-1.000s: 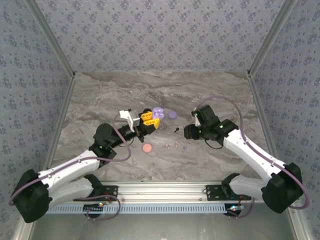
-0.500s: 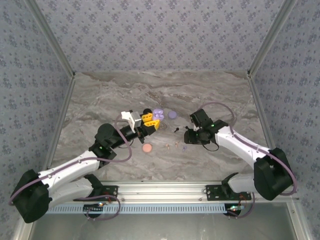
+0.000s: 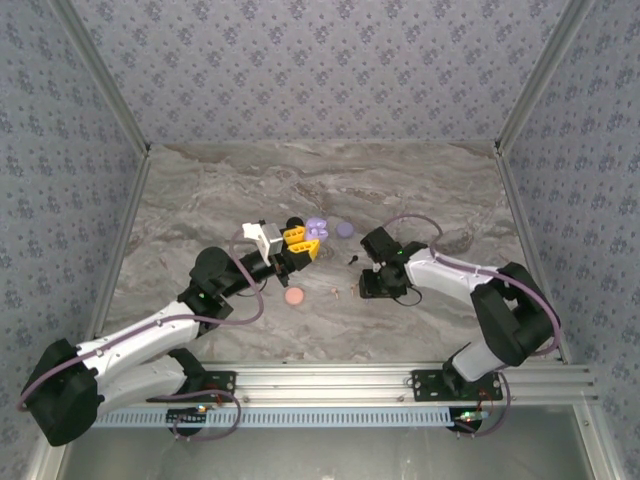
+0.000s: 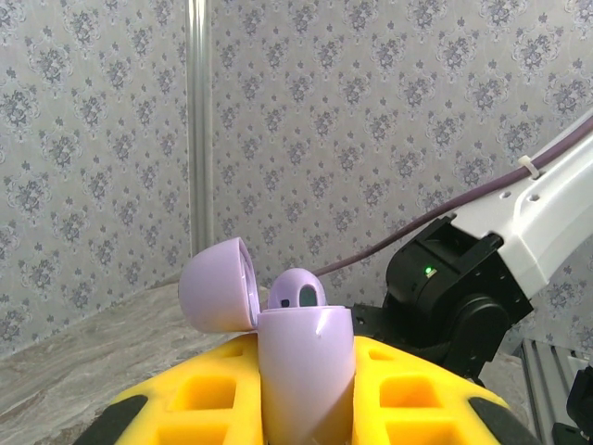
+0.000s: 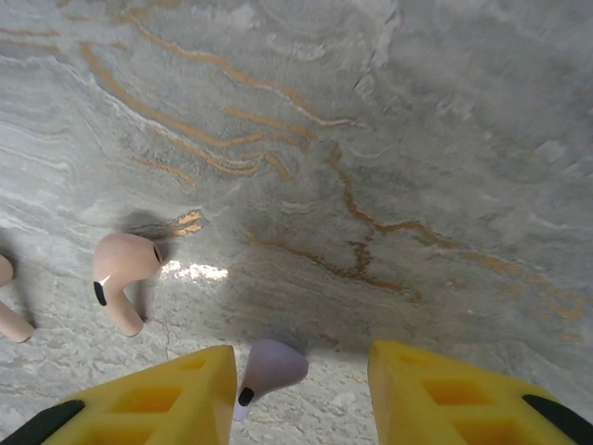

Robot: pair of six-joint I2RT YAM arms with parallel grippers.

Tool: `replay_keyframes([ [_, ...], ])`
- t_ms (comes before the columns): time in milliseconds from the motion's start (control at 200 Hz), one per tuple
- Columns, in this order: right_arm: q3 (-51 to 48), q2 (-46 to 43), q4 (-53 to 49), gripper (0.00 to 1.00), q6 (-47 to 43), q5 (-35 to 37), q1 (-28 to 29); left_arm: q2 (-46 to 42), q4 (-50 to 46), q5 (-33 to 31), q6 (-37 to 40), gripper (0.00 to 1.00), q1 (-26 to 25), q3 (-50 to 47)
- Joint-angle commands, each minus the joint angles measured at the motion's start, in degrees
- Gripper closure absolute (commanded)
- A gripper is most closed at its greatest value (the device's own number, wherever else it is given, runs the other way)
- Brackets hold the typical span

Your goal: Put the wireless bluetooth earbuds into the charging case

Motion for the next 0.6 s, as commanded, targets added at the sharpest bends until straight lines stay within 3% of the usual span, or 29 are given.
replay_keyframes([
  [0, 0.44, 1.41, -0.08, 0.57, 1.14, 0.52, 0.67, -1.09, 0.81, -0.28, 0.75, 1.0, -0.33, -0.06],
  [595, 2.83, 5.71, -1.03, 0.72, 0.88, 0.49, 3.02, -1.24, 0.42, -0.39, 0.96, 1.0, -0.33, -0.06],
])
